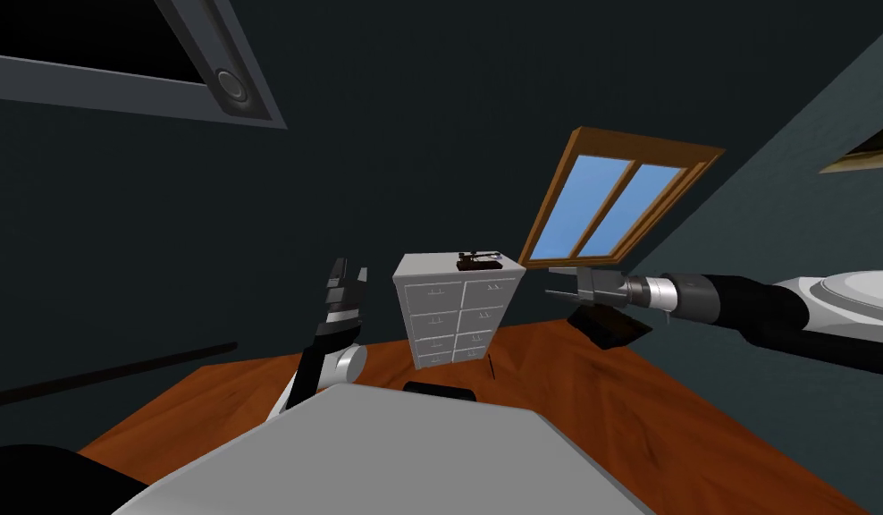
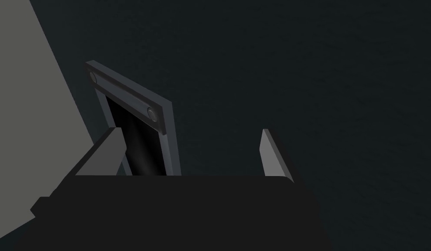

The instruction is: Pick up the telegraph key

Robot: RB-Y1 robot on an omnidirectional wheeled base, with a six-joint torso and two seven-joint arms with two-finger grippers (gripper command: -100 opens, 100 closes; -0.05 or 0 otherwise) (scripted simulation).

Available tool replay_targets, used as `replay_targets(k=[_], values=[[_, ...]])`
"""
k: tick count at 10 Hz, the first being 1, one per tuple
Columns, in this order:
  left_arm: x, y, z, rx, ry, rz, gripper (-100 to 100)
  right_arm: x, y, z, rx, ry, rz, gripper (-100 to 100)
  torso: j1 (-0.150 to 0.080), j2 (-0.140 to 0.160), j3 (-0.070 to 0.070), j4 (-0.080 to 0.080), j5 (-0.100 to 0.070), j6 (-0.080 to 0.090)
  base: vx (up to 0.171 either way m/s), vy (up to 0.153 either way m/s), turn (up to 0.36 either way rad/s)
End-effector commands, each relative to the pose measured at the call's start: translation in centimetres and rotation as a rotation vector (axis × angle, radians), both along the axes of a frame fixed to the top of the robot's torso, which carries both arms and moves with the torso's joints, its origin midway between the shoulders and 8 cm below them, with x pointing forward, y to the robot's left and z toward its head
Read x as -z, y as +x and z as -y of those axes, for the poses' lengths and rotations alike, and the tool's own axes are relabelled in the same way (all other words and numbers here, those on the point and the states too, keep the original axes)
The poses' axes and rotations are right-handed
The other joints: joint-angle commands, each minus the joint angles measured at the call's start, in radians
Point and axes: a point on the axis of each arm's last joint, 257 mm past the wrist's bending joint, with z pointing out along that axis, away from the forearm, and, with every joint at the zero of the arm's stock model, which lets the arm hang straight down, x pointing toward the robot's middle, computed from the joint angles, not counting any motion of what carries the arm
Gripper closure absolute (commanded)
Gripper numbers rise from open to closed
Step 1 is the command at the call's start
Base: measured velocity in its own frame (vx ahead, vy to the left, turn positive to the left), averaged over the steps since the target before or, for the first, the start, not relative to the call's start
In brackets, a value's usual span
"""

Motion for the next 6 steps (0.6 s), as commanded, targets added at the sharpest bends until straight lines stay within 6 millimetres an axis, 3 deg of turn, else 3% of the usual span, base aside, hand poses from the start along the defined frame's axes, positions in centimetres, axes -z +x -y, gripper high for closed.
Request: replay_targets(k=[1, 6], values=[[0.0, 0.0, 0.0, 0.0, 0.0, 0.0, 0, -0.3, 0.5, 0.5, -0.01, -0.071, -0.007, -100, 0.0, 0.0, 0.0, 0.0, 0.0, 0.0, 0.039, 0.014, 0.086], [0.0, 0.0, 0.0, 0.0, 0.0, 0.0, 0, -1.0, 1.9, -0.3, -0.077, -0.236, -0.031, -100, 0.001, -0.001, 0.0, 0.0, 0.0, 0.0, 0.037, 0.01, 0.066]])
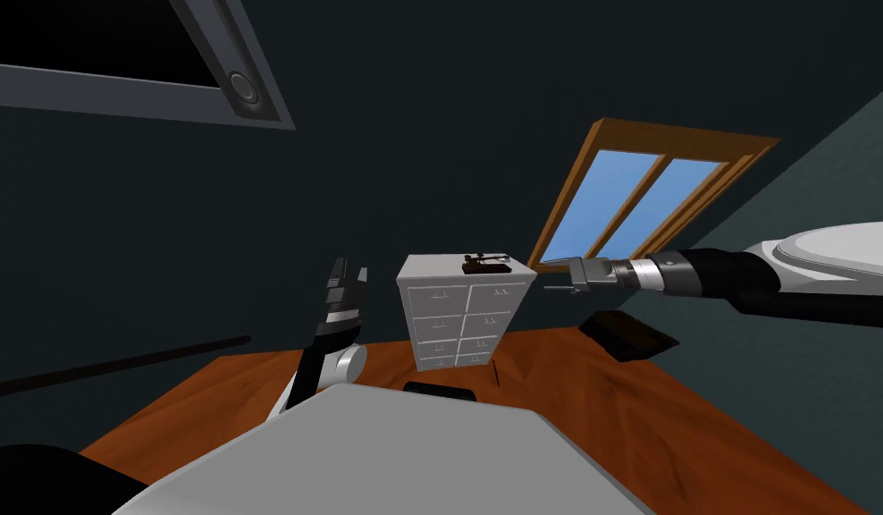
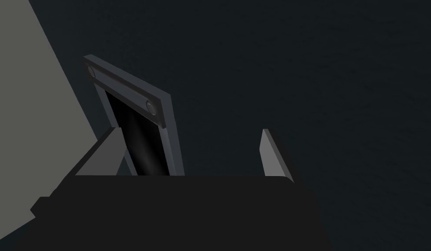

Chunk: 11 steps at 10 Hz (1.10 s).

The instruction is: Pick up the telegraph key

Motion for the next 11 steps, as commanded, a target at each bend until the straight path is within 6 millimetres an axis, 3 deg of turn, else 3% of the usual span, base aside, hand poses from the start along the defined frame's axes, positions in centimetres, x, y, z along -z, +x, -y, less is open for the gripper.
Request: replay_targets(k=[1, 11], values=[[0.0, 0.0, 0.0, 0.0, 0.0, 0.0, 0, -0.3, 0.6, 0.2, -0.015, -0.063, -0.006, -100, 0.0, 0.0, 0.0, 0.0, 0.0, 0.0, 0.042, 0.009, 0.093], [0.0, 0.0, 0.0, 0.0, 0.0, 0.0, 0, -1.2, 3.5, -2.3, -0.145, -0.339, -0.045, -100, 0.0, 0.0, 0.0, 0.0, 0.0, 0.0, 0.038, 0.013, 0.064]])
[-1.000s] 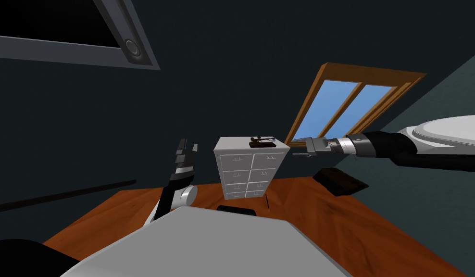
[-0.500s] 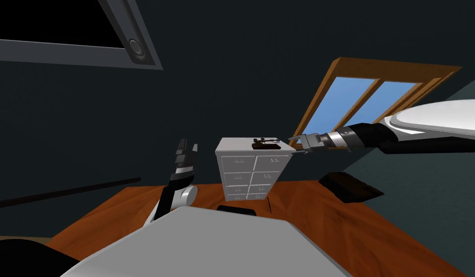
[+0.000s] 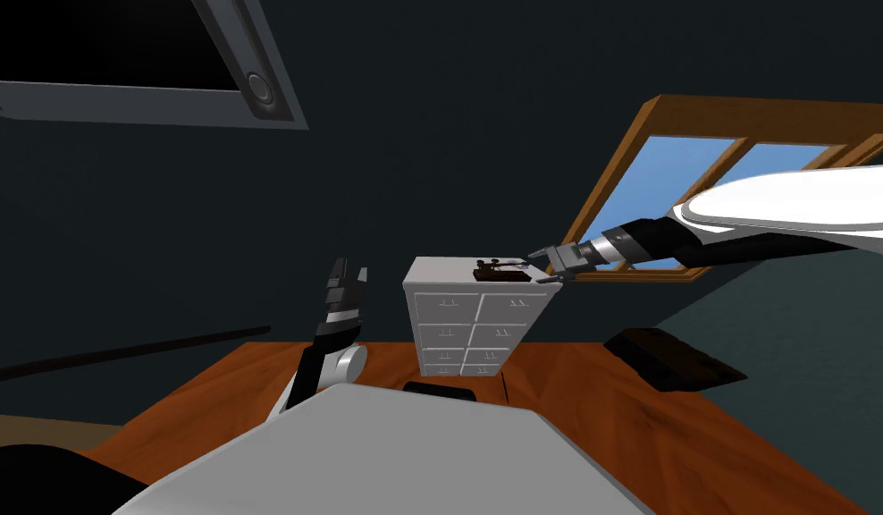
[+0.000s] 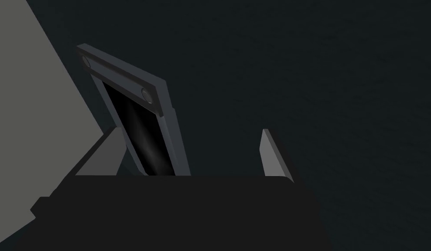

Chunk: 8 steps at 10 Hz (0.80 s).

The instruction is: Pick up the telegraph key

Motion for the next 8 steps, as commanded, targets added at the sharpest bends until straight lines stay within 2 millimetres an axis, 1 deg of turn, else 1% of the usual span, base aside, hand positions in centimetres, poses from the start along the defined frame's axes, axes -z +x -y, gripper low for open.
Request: replay_targets(k=[1, 7, 8], values=[[0.0, 0.0, 0.0, 0.0, 0.0, 0.0, 0, -0.1, 0.5, -0.6, -0.027, -0.056, -0.008, -100, 0.0, 0.0, 0.0, 0.0, 0.0, 0.0, 0.053, 0.012, 0.113], [0.0, 0.0, 0.0, 0.0, 0.0, 0.0, 0, -0.1, 1.9, -2.8, -0.105, -0.179, -0.029, -100, -0.001, 0.001, 0.0, 0.0, 0.0, 0.001, 0.035, 0.004, 0.051], [0.0, 0.0, 0.0, 0.0, 0.0, 0.0, 0, -0.1, 1.8, -2.6, -0.097, -0.168, -0.027, -100, 0.0, 0.001, 0.001, 0.0, 0.0, 0.001, 0.011, 0.004, 0.01]])
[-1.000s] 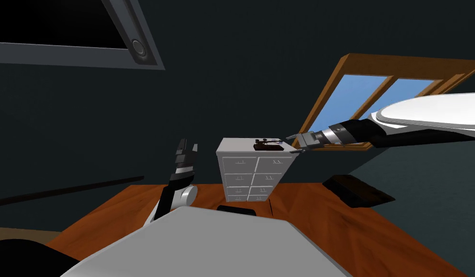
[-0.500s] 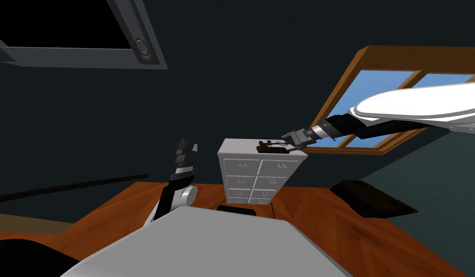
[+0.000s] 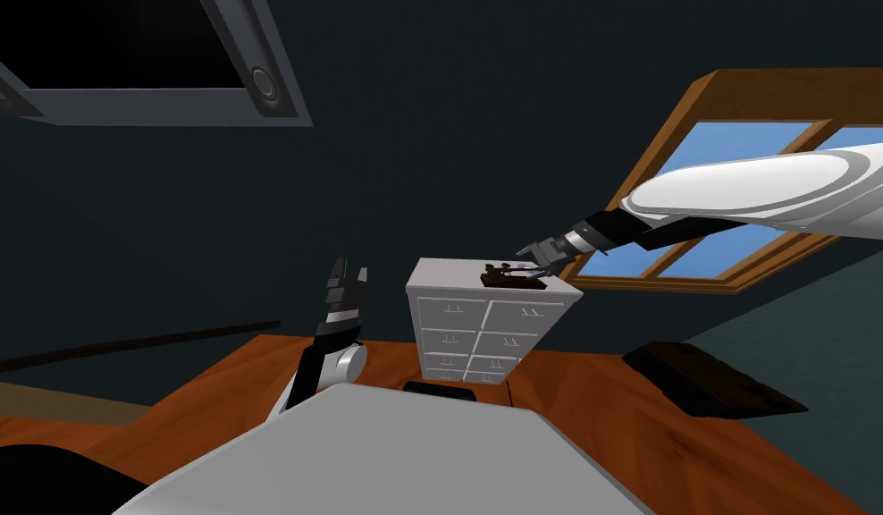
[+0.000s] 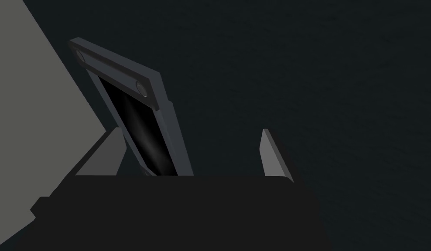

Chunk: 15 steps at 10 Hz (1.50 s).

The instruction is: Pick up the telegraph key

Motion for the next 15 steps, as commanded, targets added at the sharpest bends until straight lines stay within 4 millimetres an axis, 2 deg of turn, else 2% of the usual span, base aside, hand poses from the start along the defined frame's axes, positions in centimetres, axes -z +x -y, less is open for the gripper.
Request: replay_targets(k=[1, 2, 3, 4, 5, 9, 10, 11, 15], values=[[0.0, 0.0, 0.0, 0.0, 0.0, 0.0, 0, 0.0, 0.0, 0.0, 0.0, 0.0, 0.0, 0, 0.0, 0.0, 0.0, 0.0, 0.0, 0.0, 0.0, 0.0, 0.0], [0.0, 0.0, 0.0, 0.0, 0.0, 0.0, 0, 1.2, 0.1, 0.7, 0.01, 0.001, 0.0, -100, 0.0, 0.001, 0.001, 0.0, 0.0, 0.0, 0.014, 0.031, 0.088], [0.0, 0.0, 0.0, 0.0, 0.0, 0.0, 0, 1.6, 0.1, 1.0, 0.014, 0.001, 0.0, -100, 0.001, 0.0, 0.0, 0.0, 0.0, 0.0, 0.026, 0.049, 0.062], [0.0, 0.0, 0.0, 0.0, 0.0, 0.0, 0, 1.1, 0.1, 0.9, 0.011, 0.001, -0.002, -100, 0.002, 0.0, 0.0, 0.0, 0.0, 0.0, 0.012, 0.022, 0.003], [0.0, 0.0, 0.0, 0.0, 0.0, 0.0, 0, 1.2, 0.1, 0.9, 0.011, 0.001, 0.0, 100, 0.001, 0.0, 0.0, 0.0, 0.0, 0.0, 0.0, 0.0, 0.0], [0.0, 0.0, 0.0, 0.0, 0.0, 0.0, 0, 1.2, 0.1, 0.9, 0.011, 0.001, -0.001, 100, -0.001, 0.002, 0.001, 0.0, 0.0, 0.0, 0.0, 0.0, 0.0], [0.0, 0.0, 0.0, 0.0, 0.0, 0.0, 0, 1.2, 0.1, 0.9, 0.011, 0.001, -0.001, 0, -0.001, 0.002, 0.001, 0.001, 0.0, 0.0, 0.0, 0.0, 0.0], [0.0, 0.0, 0.0, 0.0, 0.0, 0.0, 0, 0.3, 0.2, 1.0, 0.015, -0.003, -0.011, -100, -0.001, 0.002, 0.001, 0.001, 0.0, 0.0, -0.063, -0.013, -0.081], [0.0, 0.0, 0.0, 0.0, 0.0, 0.0, 0, -1.5, 0.1, 1.4, 0.031, -0.012, -0.045, -100, -0.002, 0.005, 0.003, 0.001, 0.0, 0.0, -0.045, -0.016, -0.029]])
